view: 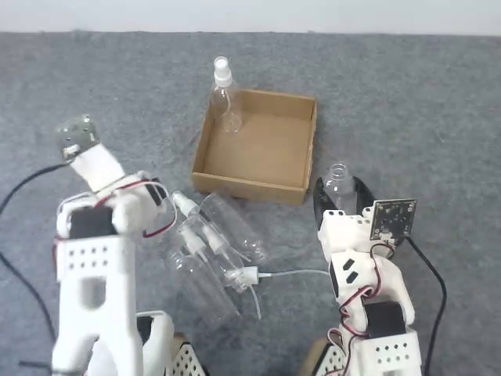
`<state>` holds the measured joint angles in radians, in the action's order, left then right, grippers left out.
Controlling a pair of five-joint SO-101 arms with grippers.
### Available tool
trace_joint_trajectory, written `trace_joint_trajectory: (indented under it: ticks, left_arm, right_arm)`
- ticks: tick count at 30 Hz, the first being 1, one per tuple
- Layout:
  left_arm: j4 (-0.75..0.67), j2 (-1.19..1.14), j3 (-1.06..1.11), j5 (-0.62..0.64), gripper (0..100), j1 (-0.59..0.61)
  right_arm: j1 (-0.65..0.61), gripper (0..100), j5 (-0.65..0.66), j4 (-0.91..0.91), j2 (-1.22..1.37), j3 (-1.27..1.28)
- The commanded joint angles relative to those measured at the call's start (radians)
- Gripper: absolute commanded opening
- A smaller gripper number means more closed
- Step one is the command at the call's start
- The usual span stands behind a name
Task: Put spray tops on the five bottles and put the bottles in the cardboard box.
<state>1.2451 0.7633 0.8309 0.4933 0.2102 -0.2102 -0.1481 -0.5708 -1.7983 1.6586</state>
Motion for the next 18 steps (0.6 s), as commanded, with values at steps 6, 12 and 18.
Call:
trace_joint_trajectory:
  ticks: [6, 12, 18]
  left_arm:
    - [-0.002, -0.37, -0.197, 0.133, 13, -0.003]
    - [-0.002, -0.566, -0.288, 0.186, 13, -0.005]
    - [-0.002, -0.712, -0.367, 0.232, 21, -0.005]
  right_arm:
    - [0.008, 0.6, -0.002, 0.016, -0.018, 0.021]
    - [0.007, 0.6, -0.002, 0.016, -0.016, 0.021]
    - [0.007, 0.6, -0.002, 0.016, -0.016, 0.021]
